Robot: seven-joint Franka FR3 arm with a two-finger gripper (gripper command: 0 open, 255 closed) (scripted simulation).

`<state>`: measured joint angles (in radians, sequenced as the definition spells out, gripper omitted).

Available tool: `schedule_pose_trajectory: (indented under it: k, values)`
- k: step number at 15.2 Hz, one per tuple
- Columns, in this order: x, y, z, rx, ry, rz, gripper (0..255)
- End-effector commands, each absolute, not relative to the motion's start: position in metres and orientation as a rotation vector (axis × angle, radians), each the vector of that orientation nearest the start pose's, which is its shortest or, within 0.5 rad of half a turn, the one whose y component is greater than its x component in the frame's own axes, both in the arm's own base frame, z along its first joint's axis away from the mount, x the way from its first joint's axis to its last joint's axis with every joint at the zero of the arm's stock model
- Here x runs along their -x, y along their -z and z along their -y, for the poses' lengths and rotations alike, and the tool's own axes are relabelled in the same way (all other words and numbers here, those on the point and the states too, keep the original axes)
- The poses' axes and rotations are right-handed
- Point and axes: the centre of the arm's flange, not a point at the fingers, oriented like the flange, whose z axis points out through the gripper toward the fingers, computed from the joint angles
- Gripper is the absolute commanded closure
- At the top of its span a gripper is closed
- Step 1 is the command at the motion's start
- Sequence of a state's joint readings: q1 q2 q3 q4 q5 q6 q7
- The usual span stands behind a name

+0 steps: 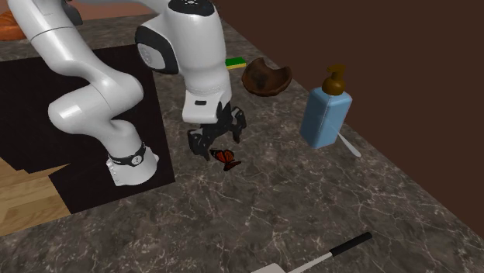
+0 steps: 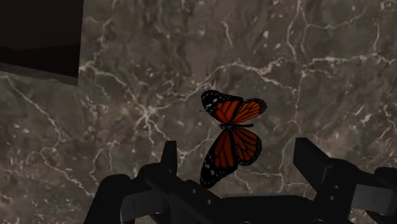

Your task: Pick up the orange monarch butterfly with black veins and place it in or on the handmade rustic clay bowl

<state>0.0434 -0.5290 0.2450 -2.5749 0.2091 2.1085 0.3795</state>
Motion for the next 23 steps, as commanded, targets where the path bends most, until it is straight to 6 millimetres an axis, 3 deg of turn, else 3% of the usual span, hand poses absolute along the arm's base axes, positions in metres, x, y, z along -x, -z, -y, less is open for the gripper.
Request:
schedule_pose_trajectory:
  k: [1, 8, 15, 16, 23]
  values:
    - [-0.374, -0.424, -0.126, 3.038, 0.055, -0.364, 0]
    - [-0.375, -0.390, -0.129, 3.038, 0.055, -0.364, 0]
    - [-0.375, -0.390, -0.129, 3.038, 0.055, -0.364, 0]
    - [-0.375, -0.390, -0.129, 3.038, 0.055, -0.364, 255]
    - [-0.375, -0.391, -0.129, 3.038, 0.055, -0.364, 255]
